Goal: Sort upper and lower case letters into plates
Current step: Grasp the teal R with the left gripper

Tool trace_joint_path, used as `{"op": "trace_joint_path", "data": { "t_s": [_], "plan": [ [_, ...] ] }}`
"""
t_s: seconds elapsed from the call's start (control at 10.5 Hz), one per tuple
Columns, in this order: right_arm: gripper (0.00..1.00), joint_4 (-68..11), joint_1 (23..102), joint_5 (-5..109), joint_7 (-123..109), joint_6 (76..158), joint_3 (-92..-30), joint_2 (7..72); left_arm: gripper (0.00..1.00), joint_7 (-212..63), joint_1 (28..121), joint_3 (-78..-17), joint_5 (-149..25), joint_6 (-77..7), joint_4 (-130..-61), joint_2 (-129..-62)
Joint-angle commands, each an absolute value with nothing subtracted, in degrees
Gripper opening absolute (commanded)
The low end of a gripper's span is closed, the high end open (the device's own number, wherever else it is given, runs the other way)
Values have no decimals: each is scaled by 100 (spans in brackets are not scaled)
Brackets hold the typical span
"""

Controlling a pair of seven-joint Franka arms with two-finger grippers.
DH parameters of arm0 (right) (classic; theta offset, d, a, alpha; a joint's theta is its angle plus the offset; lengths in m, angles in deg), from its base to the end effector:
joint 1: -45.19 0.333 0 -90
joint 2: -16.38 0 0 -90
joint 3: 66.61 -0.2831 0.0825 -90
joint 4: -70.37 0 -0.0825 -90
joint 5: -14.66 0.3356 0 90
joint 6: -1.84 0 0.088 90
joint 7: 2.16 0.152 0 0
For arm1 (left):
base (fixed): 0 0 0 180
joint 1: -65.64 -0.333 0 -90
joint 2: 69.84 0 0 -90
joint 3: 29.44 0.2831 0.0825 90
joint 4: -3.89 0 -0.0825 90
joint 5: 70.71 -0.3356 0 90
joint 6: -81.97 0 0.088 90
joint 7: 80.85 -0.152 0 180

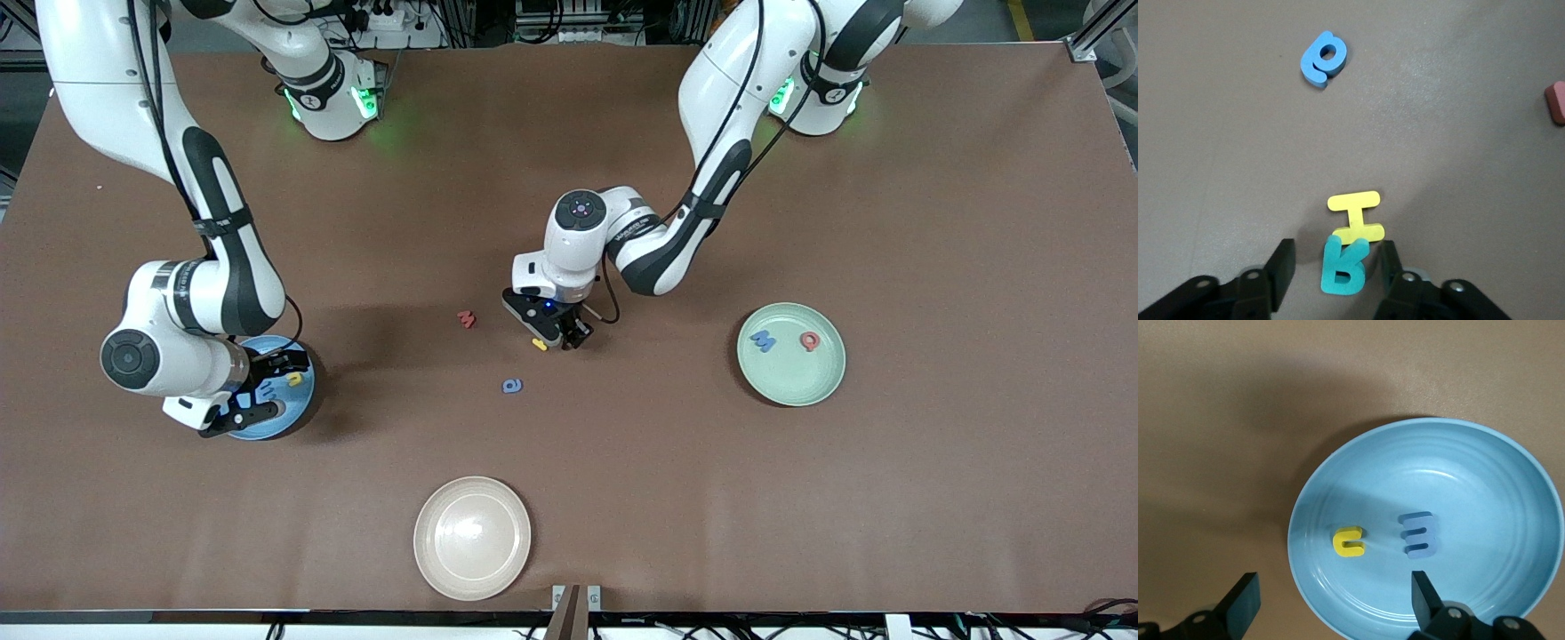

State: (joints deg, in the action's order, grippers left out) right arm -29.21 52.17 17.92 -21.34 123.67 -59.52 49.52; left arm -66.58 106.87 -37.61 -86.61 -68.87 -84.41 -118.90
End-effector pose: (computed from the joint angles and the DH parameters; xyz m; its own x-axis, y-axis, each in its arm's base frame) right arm 0.5846 0.0059 0.1941 0.9348 0.3050 -0.1819 0.3036 -0.9521 -0.0362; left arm 0.4502 -0.5072 0.1424 0.6880 -0.6803 0.2526 -0.6991 -0.7147 -0.0206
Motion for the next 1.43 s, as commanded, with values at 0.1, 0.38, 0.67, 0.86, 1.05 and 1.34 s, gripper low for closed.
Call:
{"op": "trace_joint_path", "data": {
  "t_s": [0.1, 0.38, 0.67, 0.86, 1.05, 1.34],
  "plan": [
    [100, -3044, 5179, 1721, -2176, 12418, -6019, 4828, 34, -6477, 10695, -3744, -8846, -6885, -8480, -11844],
    [100, -3044, 5205, 1721, -2176, 12418, -6019, 4828, 12, -6459, 10651, -3744, -8846, -6859, -8480, -11809],
    [100, -3000, 5266, 1774, -2167, 12427, -6054, 4828, 8, -6556, 10423, -3805, -8776, -5511, -8453, -11222],
    [100, -2834, 5685, 1765, -2255, 12427, -6089, 4828, 7, -6905, 10047, -3945, -8741, -4683, -8575, -10818],
    [100, -2589, 6038, 1826, -2273, 12444, -6238, 4881, 7, -7309, 9197, -4235, -8627, -4565, -9232, -10300],
    [100, -2193, 6320, 1809, -2718, 13101, -6686, 5257, 7, -8232, 7143, -5278, -8600, -4565, -10103, -9823]
  ]
}}
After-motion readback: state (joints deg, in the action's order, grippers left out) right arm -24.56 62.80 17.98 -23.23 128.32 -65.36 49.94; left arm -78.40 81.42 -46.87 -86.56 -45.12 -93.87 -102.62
